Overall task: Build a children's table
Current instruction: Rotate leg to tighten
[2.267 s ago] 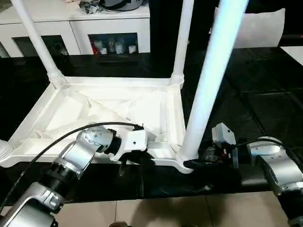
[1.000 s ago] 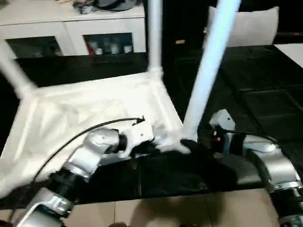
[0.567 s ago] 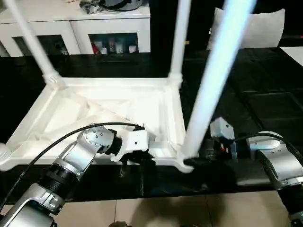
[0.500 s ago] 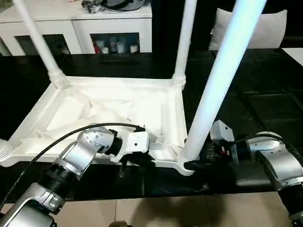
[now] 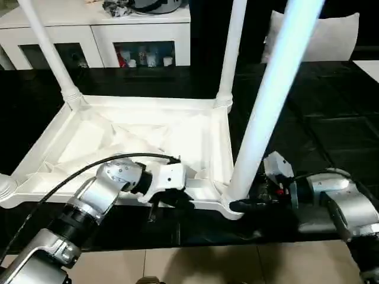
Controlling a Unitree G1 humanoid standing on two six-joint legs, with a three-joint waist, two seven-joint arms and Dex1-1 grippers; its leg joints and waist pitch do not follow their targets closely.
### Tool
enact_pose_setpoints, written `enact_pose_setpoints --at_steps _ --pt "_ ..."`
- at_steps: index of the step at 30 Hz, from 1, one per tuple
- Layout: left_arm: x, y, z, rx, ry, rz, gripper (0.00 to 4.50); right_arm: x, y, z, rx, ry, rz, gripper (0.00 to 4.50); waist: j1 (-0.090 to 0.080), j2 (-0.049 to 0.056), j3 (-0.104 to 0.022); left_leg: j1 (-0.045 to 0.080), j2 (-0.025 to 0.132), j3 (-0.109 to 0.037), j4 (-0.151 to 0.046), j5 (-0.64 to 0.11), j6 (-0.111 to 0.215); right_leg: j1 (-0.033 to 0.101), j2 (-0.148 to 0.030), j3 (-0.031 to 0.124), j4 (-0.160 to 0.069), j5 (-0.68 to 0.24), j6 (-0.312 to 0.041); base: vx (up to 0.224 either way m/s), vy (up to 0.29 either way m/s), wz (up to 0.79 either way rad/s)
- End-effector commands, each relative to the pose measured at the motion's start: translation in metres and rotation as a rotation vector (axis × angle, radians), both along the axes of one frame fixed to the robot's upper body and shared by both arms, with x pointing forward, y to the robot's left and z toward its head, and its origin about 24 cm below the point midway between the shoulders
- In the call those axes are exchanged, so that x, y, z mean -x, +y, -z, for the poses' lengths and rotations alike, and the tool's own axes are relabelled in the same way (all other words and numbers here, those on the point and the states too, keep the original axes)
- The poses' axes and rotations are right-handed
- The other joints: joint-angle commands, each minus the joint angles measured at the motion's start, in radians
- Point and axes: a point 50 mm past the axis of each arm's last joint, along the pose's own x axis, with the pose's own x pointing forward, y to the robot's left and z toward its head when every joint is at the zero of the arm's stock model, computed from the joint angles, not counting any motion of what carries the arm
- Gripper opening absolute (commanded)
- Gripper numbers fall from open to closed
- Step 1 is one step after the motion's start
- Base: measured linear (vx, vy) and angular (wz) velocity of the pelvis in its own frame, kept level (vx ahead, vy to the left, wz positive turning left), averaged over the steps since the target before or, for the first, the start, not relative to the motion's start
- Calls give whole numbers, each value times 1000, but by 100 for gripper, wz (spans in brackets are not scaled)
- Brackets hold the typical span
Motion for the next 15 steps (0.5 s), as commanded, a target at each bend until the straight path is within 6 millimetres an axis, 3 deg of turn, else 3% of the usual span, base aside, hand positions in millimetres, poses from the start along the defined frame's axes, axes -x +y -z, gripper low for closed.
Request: enact_pose_setpoints --at_steps 1,5,7,8,9,11,15 --pt "3 -11 -1 33 3 18 0 -1 11 -6 -59 -10 -3 266 -3 -18 -62 -10 37 0 -68 -105 93 62 -58 49 -70 -289 -185 0 0 0" --pt "-11 -29 1 82 -5 -300 0 -23 28 10 -7 -55 392 259 -18 -17 -52 -7 31 -2 -75 -148 44 59 -58 45 -87 -415 -137 0 0 0" --pt "-11 -30 1 83 -5 -310 0 -23 28 10 -4 -57 403 258 -31 -18 -50 -9 27 -5 -76 -164 28 60 -58 41 -94 -471 -111 0 0 0" --pt "-15 -35 0 98 -10 -376 0 -27 31 12 -4 -55 478 258 -37 -20 -52 -9 25 -5 -77 -164 35 61 -58 43 -97 -473 -99 0 0 0" --pt "-16 -37 0 104 -13 -398 0 -28 33 13 -9 -51 505 258 -41 -16 -50 -5 27 -3 -76 -170 42 52 -55 45 -99 -461 -104 0 0 0" --pt "-24 -54 -3 152 -30 -540 0 -34 42 16 -9 -32 661 258 -46 -17 -52 -10 25 -3 -76 -160 50 56 -54 45 -96 -433 -111 0 0 0" --pt "-27 -67 -6 180 -46 -597 0 -37 48 17 -15 -41 729 258 -46 -17 -53 -10 22 -2 -74 -145 59 56 -54 44 -99 -428 -101 0 0 0"
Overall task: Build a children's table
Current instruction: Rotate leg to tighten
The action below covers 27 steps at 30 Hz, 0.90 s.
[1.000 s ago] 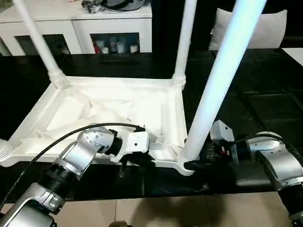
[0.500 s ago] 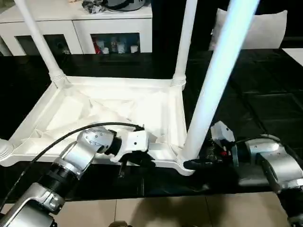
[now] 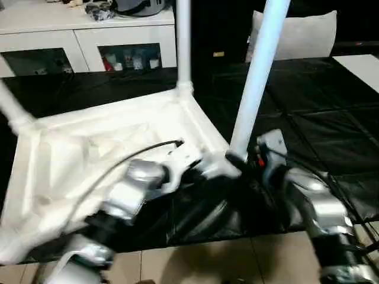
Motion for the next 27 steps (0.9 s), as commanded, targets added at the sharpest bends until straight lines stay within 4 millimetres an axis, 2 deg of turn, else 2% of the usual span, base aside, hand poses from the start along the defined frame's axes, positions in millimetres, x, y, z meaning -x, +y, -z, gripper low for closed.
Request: enact_pose_setpoints --at_steps 1,2,3,6,7,8,11,12,18,22,24,27 --pt "-4 -17 -13 53 -57 -24 0 6 25 9 -2 30 -93 293 5 -18 -54 -11 24 -4 -73 -142 70 54 -54 44 -94 -417 -105 0 0 0" --pt "-3 -19 -14 53 -58 -19 0 6 26 8 -9 13 -100 314 5 -19 -55 -14 24 -4 -73 -129 77 55 -53 45 -91 -387 -111 0 0 0" --pt "-3 -20 -14 47 -61 -13 0 8 27 6 -27 4 -113 330 6 -16 -55 -15 24 -4 -72 -124 79 55 -53 45 -88 -372 -116 0 0 0" --pt "-1 -16 -12 26 -68 14 0 11 27 4 -34 -2 -128 348 6 -14 -56 -16 27 -4 -73 -105 95 58 -52 46 -82 -311 -140 0 0 0" --pt "-1 -14 -12 22 -68 11 0 11 26 3 -31 -2 -132 348 5 -14 -55 -16 27 -4 -73 -107 95 58 -52 46 -82 -309 -142 0 0 0" --pt "-1 -10 -11 15 -68 10 0 13 24 2 -26 -6 -143 374 5 -14 -55 -15 28 -4 -73 -114 93 58 -52 46 -81 -308 -148 0 0 0" --pt "1 -1 -9 -3 -80 77 0 14 12 -1 4 -39 -205 395 5 -14 -54 -16 29 -5 -75 -132 96 59 -54 47 -83 -318 -148 0 0 0" --pt "2 0 -9 -4 -81 85 0 15 11 -1 9 -43 -213 407 4 -18 -54 -16 28 -3 -74 -136 98 60 -55 47 -83 -322 -146 0 0 0" --pt "3 18 -7 -63 -95 207 0 18 -9 -11 51 -86 -357 446 7 -16 -57 -17 30 -3 -71 -115 116 60 -55 48 -77 -285 -163 0 0 0" --pt "7 29 -8 -107 -96 347 0 21 -19 -19 75 -82 -488 446 8 -13 -59 -15 34 -4 -71 -122 119 60 -56 49 -73 -260 -185 0 0 0" --pt "12 35 -7 -134 -83 448 0 27 -24 -21 107 -58 -623 446 14 -13 -60 -13 36 -3 -69 -119 123 59 -57 49 -70 -250 -191 0 0 0" --pt "15 40 -8 -158 -75 518 0 30 -27 -23 130 -52 -695 446 25 -14 -60 -12 39 -2 -69 -118 127 58 -57 50 -68 -248 -196 0 0 0"
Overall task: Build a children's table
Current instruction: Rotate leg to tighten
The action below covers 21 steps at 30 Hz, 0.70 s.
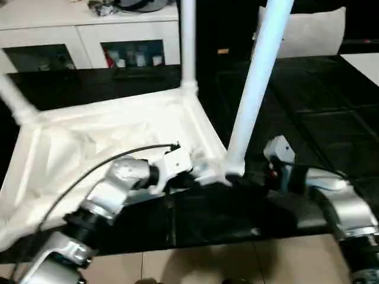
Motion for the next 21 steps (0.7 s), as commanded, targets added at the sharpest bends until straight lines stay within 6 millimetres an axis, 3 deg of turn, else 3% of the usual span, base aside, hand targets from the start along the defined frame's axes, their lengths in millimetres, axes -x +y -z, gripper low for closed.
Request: enact_pose_setpoints --at_steps 1,3,6,11,21 --pt "6 -5 -1 -52 8 147 0 2 6 -6 -7 -8 -108 446 1 -17 -64 -5 39 0 -63 -113 118 64 -60 52 -66 -245 -197 0 0 0" --pt "8 -3 -1 -66 16 180 0 4 6 -7 -4 2 -149 430 8 -15 -64 -4 41 0 -63 -112 115 62 -60 52 -65 -246 -201 0 0 0" --pt "8 -2 -1 -80 13 204 0 5 6 -6 -1 27 -185 401 13 -20 -66 -4 41 0 -62 -107 109 64 -60 52 -62 -245 -203 0 0 0" --pt "11 -1 -2 -86 32 271 0 6 8 -3 -8 53 -229 360 23 -21 -67 -3 40 2 -63 -117 92 63 -63 52 -66 -291 -184 0 0 0" --pt "11 -1 0 -74 51 268 0 12 11 3 -45 116 -258 275 29 -21 -72 -3 40 3 -59 -88 96 65 -60 52 -58 -243 -194 0 0 0"
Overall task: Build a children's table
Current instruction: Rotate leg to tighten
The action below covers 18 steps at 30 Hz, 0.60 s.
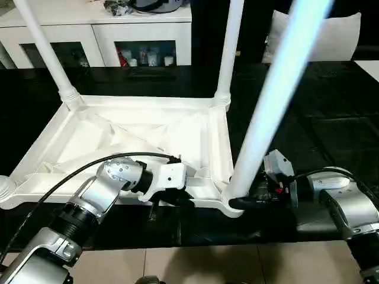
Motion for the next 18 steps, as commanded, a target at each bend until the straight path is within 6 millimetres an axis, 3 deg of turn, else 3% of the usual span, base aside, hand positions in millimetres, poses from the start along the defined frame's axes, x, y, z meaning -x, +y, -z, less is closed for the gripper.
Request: enact_pose_setpoints --at_steps 1,10,13,18 --pt "3 -4 1 -22 19 52 0 3 6 1 -36 28 -32 265 -1 -18 -72 -7 38 -2 -62 -87 97 64 -59 51 -62 -242 -193 0 0 0" --pt "4 -16 -2 76 92 -77 0 4 19 5 -99 63 94 236 -3 -18 -67 -8 38 -2 -65 -94 84 63 -59 51 -64 -266 -185 0 0 0" --pt "1 -21 -3 97 92 -158 0 -1 24 10 -67 69 201 235 -14 -17 -61 -6 32 -4 -69 -128 59 62 -58 48 -79 -369 -148 0 0 0" --pt "-16 -44 -1 169 67 -463 0 -18 46 20 -80 76 523 235 -40 -18 -55 -7 23 -7 -73 -163 32 60 -55 42 -96 -477 -90 0 0 0"
